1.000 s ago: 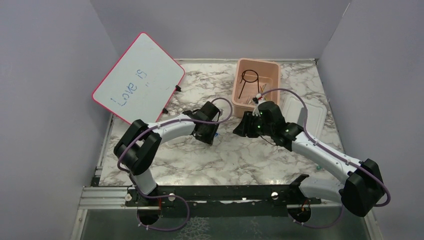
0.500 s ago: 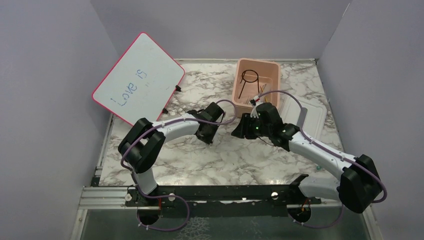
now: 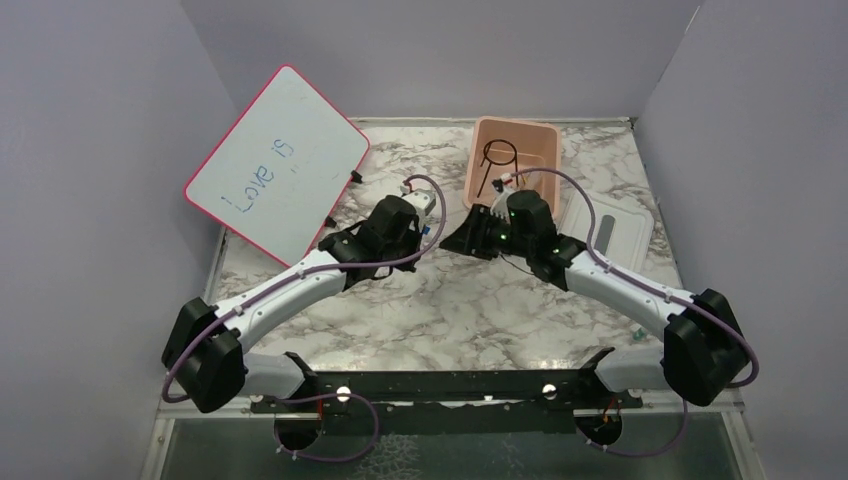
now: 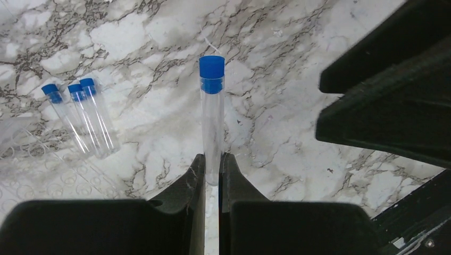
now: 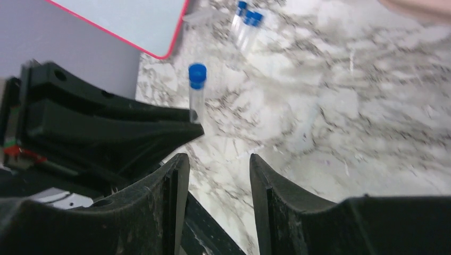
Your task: Organize the chemistry lab equipment
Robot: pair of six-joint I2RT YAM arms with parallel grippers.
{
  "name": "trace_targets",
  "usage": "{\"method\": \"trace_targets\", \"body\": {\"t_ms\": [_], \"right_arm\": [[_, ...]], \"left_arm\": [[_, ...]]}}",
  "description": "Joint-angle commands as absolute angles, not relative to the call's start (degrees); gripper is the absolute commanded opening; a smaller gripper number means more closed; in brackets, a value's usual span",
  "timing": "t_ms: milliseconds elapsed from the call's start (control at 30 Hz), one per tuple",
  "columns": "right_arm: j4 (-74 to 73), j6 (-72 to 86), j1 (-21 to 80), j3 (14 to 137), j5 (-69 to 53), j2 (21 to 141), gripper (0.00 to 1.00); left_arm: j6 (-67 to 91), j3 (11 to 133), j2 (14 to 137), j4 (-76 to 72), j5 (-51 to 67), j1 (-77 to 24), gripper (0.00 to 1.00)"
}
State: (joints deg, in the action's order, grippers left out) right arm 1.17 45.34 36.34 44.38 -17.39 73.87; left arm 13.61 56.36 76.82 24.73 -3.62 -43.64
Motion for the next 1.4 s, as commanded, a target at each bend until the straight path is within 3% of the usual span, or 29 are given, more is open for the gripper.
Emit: {"method": "trace_targets", "body": {"t_ms": [0, 367, 800, 867, 967, 1033, 1367], "right_arm": [[8.5, 46.6, 36.8, 51.0, -21.7, 77.7, 0.54], [5.2, 46.4, 37.4, 57.4, -21.6, 84.9, 0.53], [6.9, 46.0, 37.4, 59.6, -25.1, 88.4, 0.2], [7.8, 45.2, 37.4, 59.6, -25.6, 88.2, 0.16], [8.2, 43.0, 37.5, 59.9, -24.1, 87.7, 0.15], [7.8, 40.6, 37.7, 60.6, -21.7, 87.6, 0.15], [10.5, 23.5, 45.6, 66.6, -3.8, 93.2, 0.15]], "left_arm": [[12.5, 53.7, 71.5, 18.1, -0.5, -43.9, 0.05], [12.4, 52.6, 69.0, 17.4, -0.3, -43.9, 0.05], [12.4, 51.9, 67.1, 17.2, -0.5, -43.9, 0.06], [12.8, 51.9, 66.7, 17.5, -1.4, -43.9, 0.13], [13.5, 52.3, 65.5, 18.3, -4.8, -43.9, 0.45], [13.4, 52.4, 63.8, 18.3, -9.0, -43.9, 0.56], [7.9, 60.7, 50.3, 15.5, -38.2, -43.9, 0.71]]}}
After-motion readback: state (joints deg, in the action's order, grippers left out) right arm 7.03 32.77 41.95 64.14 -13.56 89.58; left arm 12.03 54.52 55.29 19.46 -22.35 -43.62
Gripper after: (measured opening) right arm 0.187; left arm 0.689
